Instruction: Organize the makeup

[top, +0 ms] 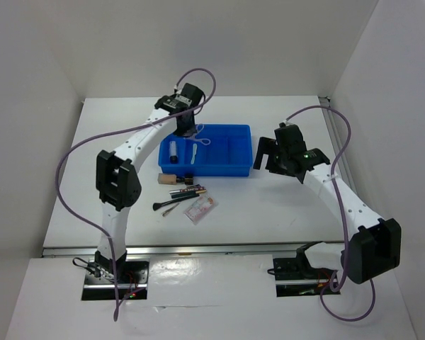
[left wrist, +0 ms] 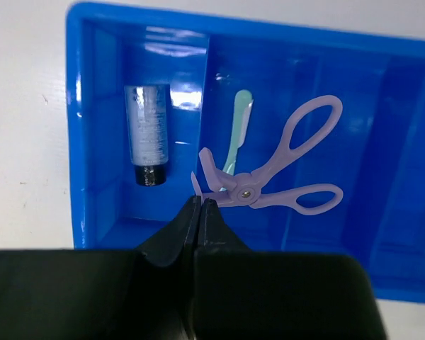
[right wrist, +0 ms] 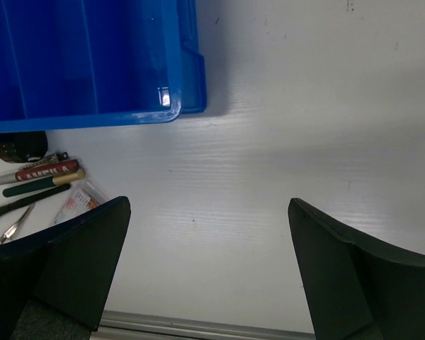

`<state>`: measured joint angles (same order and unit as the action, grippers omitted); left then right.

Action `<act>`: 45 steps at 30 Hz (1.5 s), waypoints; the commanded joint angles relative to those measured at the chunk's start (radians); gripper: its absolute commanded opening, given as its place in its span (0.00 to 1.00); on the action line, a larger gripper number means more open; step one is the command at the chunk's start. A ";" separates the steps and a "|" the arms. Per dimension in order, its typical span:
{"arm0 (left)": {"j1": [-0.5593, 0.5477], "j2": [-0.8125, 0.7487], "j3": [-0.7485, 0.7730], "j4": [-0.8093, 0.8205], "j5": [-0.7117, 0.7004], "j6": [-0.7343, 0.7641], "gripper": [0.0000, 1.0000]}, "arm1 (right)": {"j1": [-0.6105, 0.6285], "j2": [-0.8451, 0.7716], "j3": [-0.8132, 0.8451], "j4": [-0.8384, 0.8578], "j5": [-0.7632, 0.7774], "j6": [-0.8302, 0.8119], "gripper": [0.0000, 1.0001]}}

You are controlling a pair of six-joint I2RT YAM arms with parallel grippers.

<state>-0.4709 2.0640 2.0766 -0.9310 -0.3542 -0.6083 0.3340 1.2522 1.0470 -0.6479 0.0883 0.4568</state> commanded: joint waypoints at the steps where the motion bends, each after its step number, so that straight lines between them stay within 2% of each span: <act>1: -0.005 0.037 0.042 -0.043 -0.063 0.004 0.00 | -0.007 -0.013 0.027 -0.036 0.045 0.022 1.00; 6: -0.005 0.061 0.023 -0.043 -0.114 0.025 0.00 | -0.007 0.009 0.027 -0.045 0.045 0.031 1.00; 10: -0.014 0.051 -0.052 -0.016 -0.135 0.025 0.00 | -0.007 0.018 0.027 -0.036 0.035 0.031 1.00; 18: -0.014 0.051 -0.061 -0.005 -0.146 0.025 0.00 | -0.007 0.027 0.027 -0.036 0.034 0.031 1.00; 30: -0.074 0.168 0.085 -0.057 -0.247 0.035 0.00 | -0.007 0.027 0.027 -0.045 0.025 0.040 1.00; 37: -0.092 0.208 0.108 -0.095 -0.287 0.025 0.01 | -0.007 0.036 0.036 -0.055 0.025 0.040 1.00; 38: -0.092 0.208 0.118 -0.095 -0.287 0.025 0.05 | -0.007 0.036 0.036 -0.055 0.025 0.040 1.00; 39: -0.092 0.208 0.128 -0.109 -0.287 0.025 0.18 | -0.007 0.036 0.036 -0.055 0.025 0.040 1.00; 40: -0.103 0.208 0.128 -0.109 -0.296 0.025 0.24 | -0.007 0.036 0.036 -0.055 0.016 0.040 1.00; 43: -0.112 0.176 0.117 -0.109 -0.296 0.038 0.34 | -0.007 0.036 0.036 -0.055 0.016 0.040 1.00; 45: -0.123 0.130 0.093 -0.095 -0.276 0.048 0.36 | -0.007 0.036 0.027 -0.055 0.016 0.049 1.00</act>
<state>-0.5709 2.2665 2.1578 -1.0187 -0.6201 -0.5758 0.3328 1.2858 1.0470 -0.6769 0.1078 0.4881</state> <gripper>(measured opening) 0.346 1.000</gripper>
